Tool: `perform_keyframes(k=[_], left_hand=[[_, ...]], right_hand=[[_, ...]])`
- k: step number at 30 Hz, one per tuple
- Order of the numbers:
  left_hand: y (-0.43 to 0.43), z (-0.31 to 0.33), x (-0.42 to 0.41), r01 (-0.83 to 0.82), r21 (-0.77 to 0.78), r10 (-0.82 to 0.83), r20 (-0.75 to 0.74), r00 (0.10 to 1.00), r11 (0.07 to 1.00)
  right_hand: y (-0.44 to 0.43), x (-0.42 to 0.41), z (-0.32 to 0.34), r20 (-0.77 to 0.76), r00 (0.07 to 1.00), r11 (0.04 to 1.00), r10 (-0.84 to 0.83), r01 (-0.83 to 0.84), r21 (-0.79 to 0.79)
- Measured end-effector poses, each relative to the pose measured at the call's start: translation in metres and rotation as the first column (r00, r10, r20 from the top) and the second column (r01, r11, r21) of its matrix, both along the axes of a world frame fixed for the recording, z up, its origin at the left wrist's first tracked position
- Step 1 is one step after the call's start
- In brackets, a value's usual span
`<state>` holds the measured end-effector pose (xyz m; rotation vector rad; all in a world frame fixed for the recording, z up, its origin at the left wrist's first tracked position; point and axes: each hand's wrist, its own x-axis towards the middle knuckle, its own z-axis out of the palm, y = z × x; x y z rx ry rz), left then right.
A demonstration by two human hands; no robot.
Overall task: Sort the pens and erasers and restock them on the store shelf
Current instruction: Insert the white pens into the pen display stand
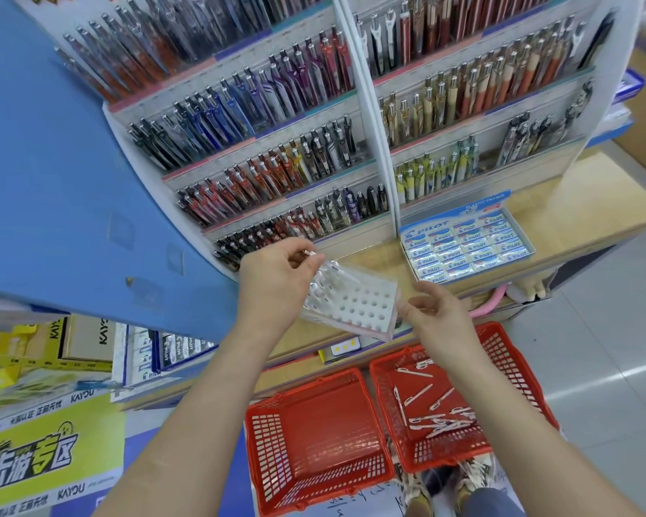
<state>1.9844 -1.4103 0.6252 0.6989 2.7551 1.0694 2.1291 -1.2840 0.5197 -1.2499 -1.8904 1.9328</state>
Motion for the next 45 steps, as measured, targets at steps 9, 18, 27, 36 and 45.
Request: perform_keyframes(k=[9, 18, 27, 36, 45], left_hand=[[0.015, -0.029, -0.001, 0.138, -0.222, -0.178, -0.169, 0.969, 0.965], [0.025, -0.043, -0.011, 0.165, -0.404, -0.277, -0.236, 0.932, 0.9], [0.034, -0.048, -0.015, 0.129, -0.504, -0.267, -0.211, 0.94, 0.854], [0.014, -0.021, 0.007, 0.084, -0.072, -0.095, -0.156, 0.983, 0.994], [-0.026, -0.036, 0.068, 0.227, 0.072, -0.226, -0.011, 0.974, 0.971]], right_hand=[[-0.015, -0.007, -0.003, 0.035, 0.998, 0.996, 0.045, -0.047, 0.073], [-0.013, -0.01, -0.004, 0.045, 0.998, 0.992, 0.037, -0.042, 0.116], [-0.009, -0.015, -0.002, -0.005, 1.0, 0.994, 0.031, -0.03, 0.102], [0.009, -0.024, 0.006, -0.033, 0.999, 0.988, -0.002, 0.007, 0.154], [0.052, 0.12, 0.003, 0.232, 0.97, 0.946, 0.072, -0.14, 0.291]])
